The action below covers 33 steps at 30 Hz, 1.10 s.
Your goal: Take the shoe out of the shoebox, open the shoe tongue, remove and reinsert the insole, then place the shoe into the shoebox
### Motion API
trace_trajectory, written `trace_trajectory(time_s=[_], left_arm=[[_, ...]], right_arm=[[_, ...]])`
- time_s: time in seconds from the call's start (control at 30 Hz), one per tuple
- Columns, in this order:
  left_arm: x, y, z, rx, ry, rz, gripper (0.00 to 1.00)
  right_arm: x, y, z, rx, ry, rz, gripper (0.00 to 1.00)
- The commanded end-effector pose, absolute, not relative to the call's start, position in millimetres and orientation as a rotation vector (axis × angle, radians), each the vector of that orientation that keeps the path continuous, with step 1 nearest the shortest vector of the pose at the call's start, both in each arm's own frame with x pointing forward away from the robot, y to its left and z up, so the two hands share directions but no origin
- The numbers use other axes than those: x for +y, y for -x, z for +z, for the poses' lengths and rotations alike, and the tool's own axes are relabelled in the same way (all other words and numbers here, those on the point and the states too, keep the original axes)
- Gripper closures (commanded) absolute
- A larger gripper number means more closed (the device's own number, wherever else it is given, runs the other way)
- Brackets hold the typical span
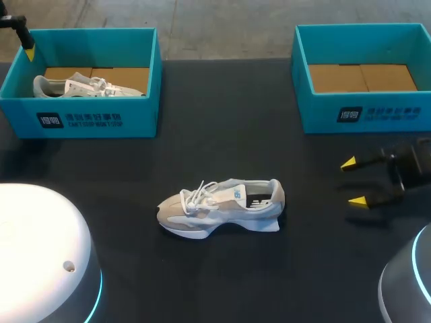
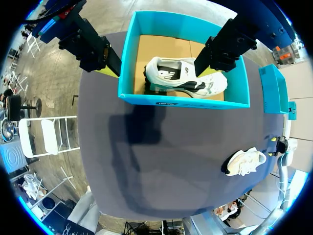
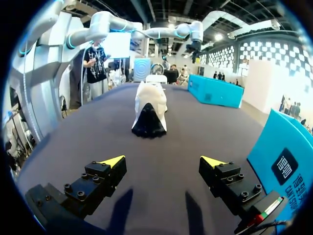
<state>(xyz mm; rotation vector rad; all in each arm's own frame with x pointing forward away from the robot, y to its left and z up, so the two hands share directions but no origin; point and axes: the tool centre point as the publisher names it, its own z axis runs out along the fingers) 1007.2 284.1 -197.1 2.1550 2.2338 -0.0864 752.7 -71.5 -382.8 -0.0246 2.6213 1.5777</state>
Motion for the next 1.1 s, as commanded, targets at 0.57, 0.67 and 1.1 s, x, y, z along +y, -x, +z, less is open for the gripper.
trace_trajectory(time_s=[0.57, 0.67, 1.1], left_arm=[[284, -1007, -196, 2.235, -2.157, -0.082, 0.0], [284, -1007, -196, 2.235, -2.157, -0.082, 0.0], [284, -1007, -196, 2.235, -2.157, -0.082, 0.0]], right_arm=[[-75, -752, -388, 2.608, 0.029, 1.596, 0.0], [-75, -752, -388, 2.608, 0.029, 1.596, 0.0], [-61, -749, -384, 2.602, 0.005, 1.578, 0.0]])
